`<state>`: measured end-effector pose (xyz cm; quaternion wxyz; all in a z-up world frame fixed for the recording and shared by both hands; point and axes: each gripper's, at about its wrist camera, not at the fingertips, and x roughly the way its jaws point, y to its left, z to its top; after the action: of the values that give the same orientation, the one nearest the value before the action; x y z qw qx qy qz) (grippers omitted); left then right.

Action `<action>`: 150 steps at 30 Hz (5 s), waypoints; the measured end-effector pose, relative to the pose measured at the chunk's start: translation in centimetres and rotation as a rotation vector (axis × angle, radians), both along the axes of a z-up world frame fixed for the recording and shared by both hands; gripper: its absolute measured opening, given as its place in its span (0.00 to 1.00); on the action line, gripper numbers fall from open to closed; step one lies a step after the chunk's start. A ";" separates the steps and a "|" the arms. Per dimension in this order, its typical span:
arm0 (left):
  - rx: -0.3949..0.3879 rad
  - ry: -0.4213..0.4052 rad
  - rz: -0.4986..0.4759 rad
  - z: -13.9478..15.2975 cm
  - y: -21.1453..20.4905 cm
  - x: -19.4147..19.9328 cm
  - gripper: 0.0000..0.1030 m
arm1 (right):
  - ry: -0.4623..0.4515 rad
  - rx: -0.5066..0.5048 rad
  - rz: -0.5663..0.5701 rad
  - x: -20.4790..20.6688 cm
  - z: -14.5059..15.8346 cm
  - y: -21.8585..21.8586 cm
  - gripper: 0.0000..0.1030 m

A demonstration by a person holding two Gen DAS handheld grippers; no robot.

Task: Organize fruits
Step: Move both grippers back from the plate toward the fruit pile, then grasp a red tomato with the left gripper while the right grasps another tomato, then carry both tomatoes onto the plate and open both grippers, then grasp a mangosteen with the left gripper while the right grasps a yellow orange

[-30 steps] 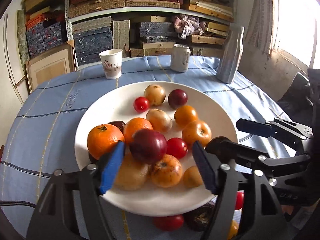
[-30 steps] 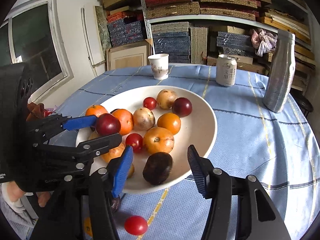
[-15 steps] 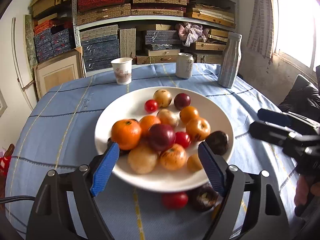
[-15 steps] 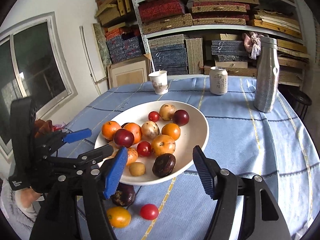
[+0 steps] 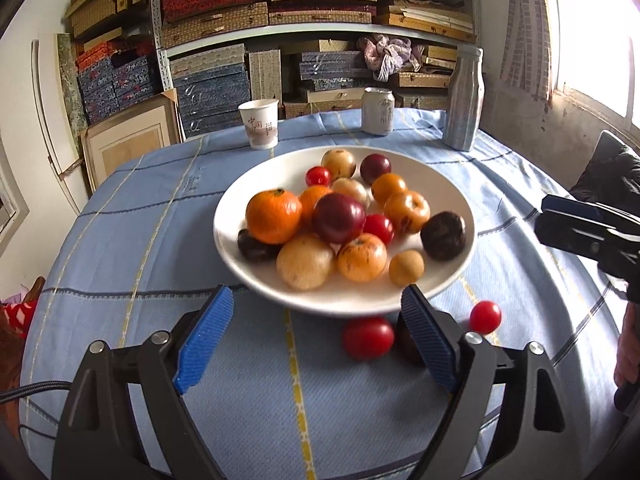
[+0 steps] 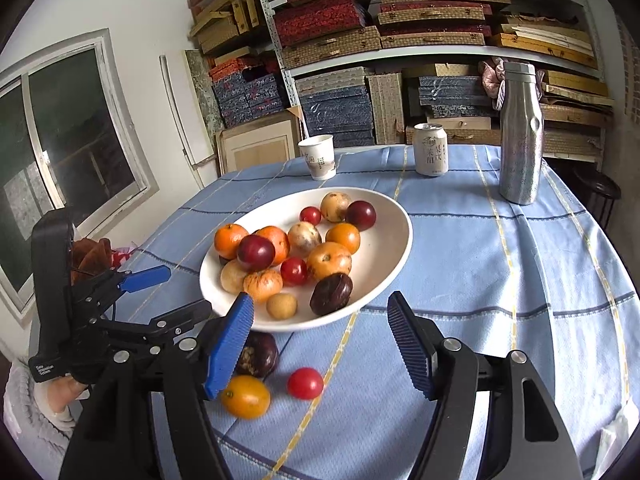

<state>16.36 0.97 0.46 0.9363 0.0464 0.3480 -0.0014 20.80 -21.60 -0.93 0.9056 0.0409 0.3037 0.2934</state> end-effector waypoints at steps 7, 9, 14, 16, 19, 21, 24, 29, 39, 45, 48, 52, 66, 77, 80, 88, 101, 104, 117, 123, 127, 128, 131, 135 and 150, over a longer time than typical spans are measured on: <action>0.003 0.032 -0.011 -1.3 -0.1 -0.2 0.82 | 0.027 -0.044 0.020 -0.7 -1.4 0.6 0.69; 0.006 0.038 -0.010 -1.7 -0.1 -0.2 0.82 | 0.034 -0.052 0.024 -0.7 -1.7 0.8 0.69; -0.015 0.074 0.000 -2.8 0.5 0.4 0.82 | 0.048 -0.077 0.029 -0.6 -2.4 1.2 0.69; -0.018 0.078 -0.002 -2.9 0.5 0.5 0.82 | 0.059 -0.091 0.028 -0.4 -2.8 1.4 0.69; -0.017 0.083 -0.004 -3.0 0.5 0.8 0.84 | 0.084 -0.106 0.033 -0.1 -3.4 1.8 0.69; -0.026 0.090 -0.012 -3.1 0.5 1.2 0.85 | 0.102 -0.117 0.038 0.1 -3.8 2.0 0.69; -0.021 0.103 -0.029 -3.3 0.1 1.6 0.85 | 0.120 -0.138 0.046 0.3 -4.3 2.5 0.68; -0.068 0.132 -0.084 -3.6 0.2 2.3 0.80 | 0.195 -0.166 0.082 0.9 -5.8 3.4 0.44; 0.036 0.174 -0.145 -4.5 -2.0 2.4 0.52 | 0.207 -0.178 0.098 0.8 -6.2 3.7 0.41; 0.061 0.146 -0.132 -4.1 -2.1 2.0 0.45 | 0.163 -0.243 0.128 -0.1 -6.0 4.9 0.26; 0.070 0.122 -0.114 -3.8 -1.9 1.6 0.42 | 0.157 -0.246 0.122 -0.2 -5.9 4.9 0.26; 0.063 0.101 -0.089 -3.4 -1.5 1.2 0.36 | 0.154 -0.225 0.102 -0.1 -5.6 4.2 0.25; 0.099 0.022 -0.059 -1.9 -1.6 -0.8 0.11 | 0.125 -0.206 0.077 -0.4 -4.8 3.5 0.25; 0.075 0.104 -0.109 -3.5 -1.8 0.3 0.60 | 0.139 -0.205 0.079 -0.2 -5.1 3.5 0.25; 0.068 0.155 -0.135 -4.2 -2.0 1.0 0.53 | 0.139 -0.205 0.082 -0.2 -5.1 3.6 0.25; 0.033 0.154 -0.182 -3.9 -2.7 0.7 0.28 | 0.130 -0.187 0.074 -0.3 -4.7 3.2 0.25; 0.036 -0.020 -0.082 2.8 -0.9 3.2 0.28 | 0.013 -0.145 0.042 2.9 1.2 4.3 0.25; 0.033 -0.029 -0.060 2.6 -0.8 5.6 0.28 | -0.009 -0.169 0.050 4.7 1.1 6.4 0.25; -0.005 -0.056 0.005 1.2 1.6 5.9 0.68 | -0.012 -0.114 0.062 4.9 -0.6 6.0 0.53; 0.001 -0.047 -0.018 1.0 1.3 2.5 0.71 | 0.045 -0.054 0.096 1.6 -0.9 4.0 0.54; 0.019 -0.047 -0.035 0.9 0.7 0.5 0.75 | 0.072 -0.088 0.138 -1.2 -2.0 3.7 0.58; 0.030 -0.050 -0.037 0.8 0.6 -0.1 0.77 | 0.076 -0.097 0.147 -1.8 -2.3 3.8 0.59; 0.045 -0.045 -0.040 0.5 0.2 -1.1 0.78 | 0.092 -0.136 0.184 -3.1 -3.2 4.6 0.59; 0.071 -0.028 -0.052 -0.1 -0.4 -1.8 0.78 | 0.091 -0.207 0.222 -3.9 -4.0 6.3 0.59; 0.078 0.031 -0.155 -1.8 -3.7 -1.5 0.80 | 0.071 -0.195 0.079 -2.8 -2.7 1.4 0.37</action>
<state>14.87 -2.77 -1.33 0.9254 0.1095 0.3576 -0.0612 17.99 -20.20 -3.65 0.8817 -0.0490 0.3641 0.2960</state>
